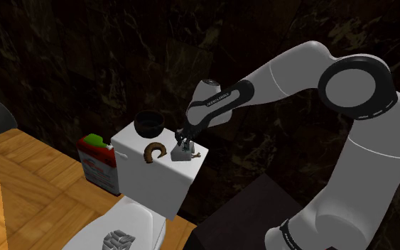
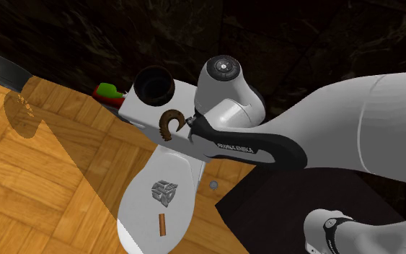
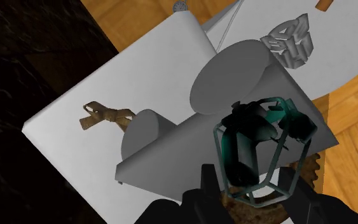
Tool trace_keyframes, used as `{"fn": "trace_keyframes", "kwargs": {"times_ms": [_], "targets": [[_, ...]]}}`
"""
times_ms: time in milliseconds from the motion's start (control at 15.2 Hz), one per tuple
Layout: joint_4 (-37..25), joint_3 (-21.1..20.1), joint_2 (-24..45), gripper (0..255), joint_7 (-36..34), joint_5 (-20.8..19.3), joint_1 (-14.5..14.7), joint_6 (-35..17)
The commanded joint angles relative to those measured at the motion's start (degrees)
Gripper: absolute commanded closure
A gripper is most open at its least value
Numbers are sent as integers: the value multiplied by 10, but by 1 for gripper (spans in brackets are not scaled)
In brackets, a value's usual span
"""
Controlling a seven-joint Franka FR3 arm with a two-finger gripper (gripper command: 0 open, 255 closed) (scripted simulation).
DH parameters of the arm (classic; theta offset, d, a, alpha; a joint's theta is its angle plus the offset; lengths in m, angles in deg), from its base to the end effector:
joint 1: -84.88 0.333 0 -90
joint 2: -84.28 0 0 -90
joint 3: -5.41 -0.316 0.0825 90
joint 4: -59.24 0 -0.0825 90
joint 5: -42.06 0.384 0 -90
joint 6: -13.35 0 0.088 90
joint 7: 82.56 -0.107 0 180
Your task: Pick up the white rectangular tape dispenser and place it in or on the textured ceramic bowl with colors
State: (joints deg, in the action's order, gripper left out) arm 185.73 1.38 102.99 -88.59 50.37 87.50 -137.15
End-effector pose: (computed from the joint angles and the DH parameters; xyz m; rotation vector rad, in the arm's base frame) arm 0.5604 0.0619 0.2394 -3.0249 0.1771 -0.1218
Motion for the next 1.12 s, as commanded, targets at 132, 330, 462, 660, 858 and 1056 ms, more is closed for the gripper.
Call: {"fn": "trace_keyframes", "kwargs": {"times_ms": [132, 330, 462, 660, 858, 1056], "targets": [[-2, 1, -24, 255, -5, -3, 1, 26], [-4, 2, -42, 255, -8, -4, 1, 46], [-6, 2, -54, 255, -9, -6, 1, 60], [-11, 3, -70, 255, -12, -7, 1, 80], [-16, 3, -86, 255, -15, -9, 1, 101], [-22, 4, -101, 255, -17, -10, 0, 123]]}}
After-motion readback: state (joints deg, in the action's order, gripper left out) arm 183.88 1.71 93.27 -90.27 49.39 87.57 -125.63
